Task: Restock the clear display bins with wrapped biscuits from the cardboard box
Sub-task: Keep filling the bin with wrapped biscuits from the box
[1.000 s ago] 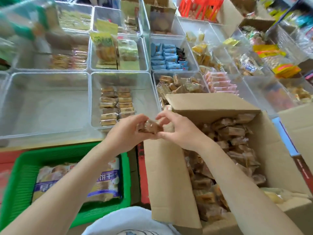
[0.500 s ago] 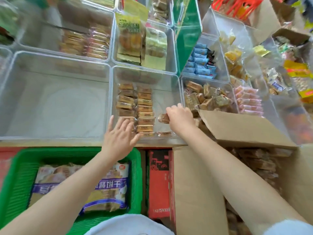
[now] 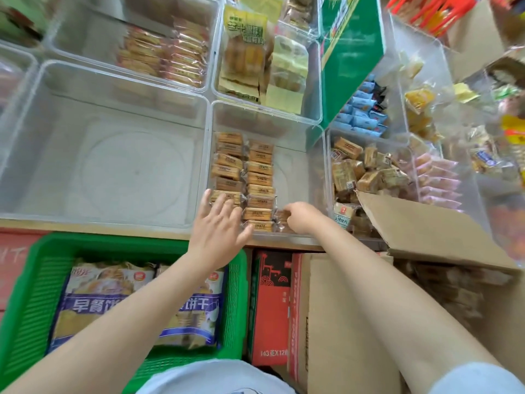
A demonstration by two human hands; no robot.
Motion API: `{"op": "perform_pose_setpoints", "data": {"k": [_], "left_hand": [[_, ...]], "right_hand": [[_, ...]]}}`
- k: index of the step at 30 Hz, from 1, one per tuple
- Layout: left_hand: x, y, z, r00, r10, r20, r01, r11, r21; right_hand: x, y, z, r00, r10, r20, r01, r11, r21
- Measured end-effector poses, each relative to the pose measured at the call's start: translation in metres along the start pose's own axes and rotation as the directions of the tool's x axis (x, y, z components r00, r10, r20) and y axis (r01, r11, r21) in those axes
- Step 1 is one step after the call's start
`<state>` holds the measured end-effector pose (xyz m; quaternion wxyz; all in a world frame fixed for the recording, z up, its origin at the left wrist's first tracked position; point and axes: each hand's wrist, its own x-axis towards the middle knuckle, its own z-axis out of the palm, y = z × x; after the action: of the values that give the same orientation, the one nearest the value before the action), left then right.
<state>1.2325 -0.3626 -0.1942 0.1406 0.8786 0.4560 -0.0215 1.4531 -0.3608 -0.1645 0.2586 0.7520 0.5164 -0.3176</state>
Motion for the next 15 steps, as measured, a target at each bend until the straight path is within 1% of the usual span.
{"op": "perform_pose_setpoints", "data": {"k": [1, 3, 4, 6, 8, 9, 11, 13, 14, 15], "left_hand": [[0.000, 0.001, -0.002, 1.000, -0.008, 0.007, 0.008, 1.000, -0.006], [-0.001, 0.002, -0.004, 0.999, -0.030, 0.011, 0.031, 0.998, -0.055], [-0.002, 0.004, -0.005, 0.999, -0.038, 0.005, 0.038, 0.994, -0.098], [-0.008, 0.017, -0.010, 0.999, -0.027, -0.016, 0.024, 0.984, -0.175], [-0.021, 0.040, -0.018, 0.999, 0.009, -0.049, -0.020, 0.973, -0.229], [-0.029, 0.054, -0.023, 0.997, 0.035, -0.069, -0.053, 0.963, -0.266], [-0.047, 0.085, -0.033, 0.989, 0.097, -0.110, -0.130, 0.924, -0.360], [-0.066, 0.119, -0.045, 0.986, 0.130, -0.104, -0.164, 0.860, -0.484], [-0.075, 0.137, -0.049, 0.988, 0.136, -0.075, -0.155, 0.825, -0.544], [-0.084, 0.155, -0.053, 0.990, 0.135, -0.040, -0.132, 0.792, -0.596]], "right_hand": [[-0.006, 0.000, -0.003, 0.999, -0.005, -0.037, 0.006, 0.999, 0.041], [-0.023, -0.002, -0.008, 0.986, -0.028, -0.164, 0.058, 0.982, 0.177], [-0.035, -0.005, -0.011, 0.970, -0.041, -0.239, 0.103, 0.962, 0.254], [-0.064, -0.010, -0.013, 0.911, -0.084, -0.404, 0.233, 0.913, 0.335], [-0.096, -0.010, -0.011, 0.809, -0.105, -0.579, 0.368, 0.858, 0.359], [-0.114, -0.007, -0.008, 0.739, -0.105, -0.665, 0.431, 0.833, 0.347], [-0.150, 0.009, 0.001, 0.574, -0.085, -0.814, 0.517, 0.808, 0.281], [-0.186, 0.036, 0.012, 0.422, -0.014, -0.907, 0.530, 0.815, 0.234], [-0.203, 0.054, 0.019, 0.362, 0.042, -0.931, 0.513, 0.825, 0.237], [-0.218, 0.073, 0.027, 0.320, 0.102, -0.942, 0.488, 0.835, 0.256]]}}
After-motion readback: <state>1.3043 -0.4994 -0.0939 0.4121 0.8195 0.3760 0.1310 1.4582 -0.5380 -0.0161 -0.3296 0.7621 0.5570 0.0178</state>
